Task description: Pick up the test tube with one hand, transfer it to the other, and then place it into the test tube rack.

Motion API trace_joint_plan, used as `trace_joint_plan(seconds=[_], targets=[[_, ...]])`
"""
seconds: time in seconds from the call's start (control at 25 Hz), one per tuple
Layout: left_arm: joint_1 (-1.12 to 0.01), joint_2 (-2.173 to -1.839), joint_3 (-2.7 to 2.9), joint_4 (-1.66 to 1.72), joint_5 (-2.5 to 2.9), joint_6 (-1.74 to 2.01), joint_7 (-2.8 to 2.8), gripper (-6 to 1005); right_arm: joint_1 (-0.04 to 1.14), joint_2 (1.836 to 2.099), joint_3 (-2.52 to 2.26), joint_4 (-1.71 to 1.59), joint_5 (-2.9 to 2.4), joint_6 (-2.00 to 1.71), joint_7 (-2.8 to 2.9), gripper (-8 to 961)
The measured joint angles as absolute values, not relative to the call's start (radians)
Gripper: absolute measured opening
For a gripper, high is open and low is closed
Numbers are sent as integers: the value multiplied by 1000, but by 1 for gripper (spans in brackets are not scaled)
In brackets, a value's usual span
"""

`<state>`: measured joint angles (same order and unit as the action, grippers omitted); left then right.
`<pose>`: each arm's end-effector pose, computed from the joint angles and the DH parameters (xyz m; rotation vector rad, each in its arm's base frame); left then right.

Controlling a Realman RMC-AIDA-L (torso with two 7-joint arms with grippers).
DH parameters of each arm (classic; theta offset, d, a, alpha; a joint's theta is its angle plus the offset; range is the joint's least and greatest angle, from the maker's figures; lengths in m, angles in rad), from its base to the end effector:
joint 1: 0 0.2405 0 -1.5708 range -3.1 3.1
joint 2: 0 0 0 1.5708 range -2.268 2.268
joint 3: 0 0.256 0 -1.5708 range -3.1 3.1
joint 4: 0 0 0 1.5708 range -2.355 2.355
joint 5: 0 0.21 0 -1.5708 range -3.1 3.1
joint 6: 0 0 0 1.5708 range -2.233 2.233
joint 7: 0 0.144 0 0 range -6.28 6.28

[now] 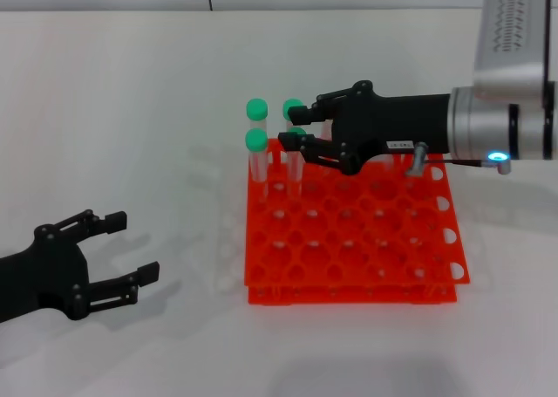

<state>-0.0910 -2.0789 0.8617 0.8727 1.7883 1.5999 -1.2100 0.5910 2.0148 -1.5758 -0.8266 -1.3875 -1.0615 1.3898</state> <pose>-0.3325 0.2272 0.0252 -2.5790 -0.5822 -0.6247 0.1540 0.3695 -0.0564 -2.7970 0.1802 0.6331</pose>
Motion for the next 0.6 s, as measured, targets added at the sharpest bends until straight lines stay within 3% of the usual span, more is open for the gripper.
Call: trace_joint_plan(seconds=[0.6], targets=[[-130, -2077, 826, 873, 1789, 1609, -1224, 869, 349, 2006, -1271, -920, -1399, -1376, 1268, 490]])
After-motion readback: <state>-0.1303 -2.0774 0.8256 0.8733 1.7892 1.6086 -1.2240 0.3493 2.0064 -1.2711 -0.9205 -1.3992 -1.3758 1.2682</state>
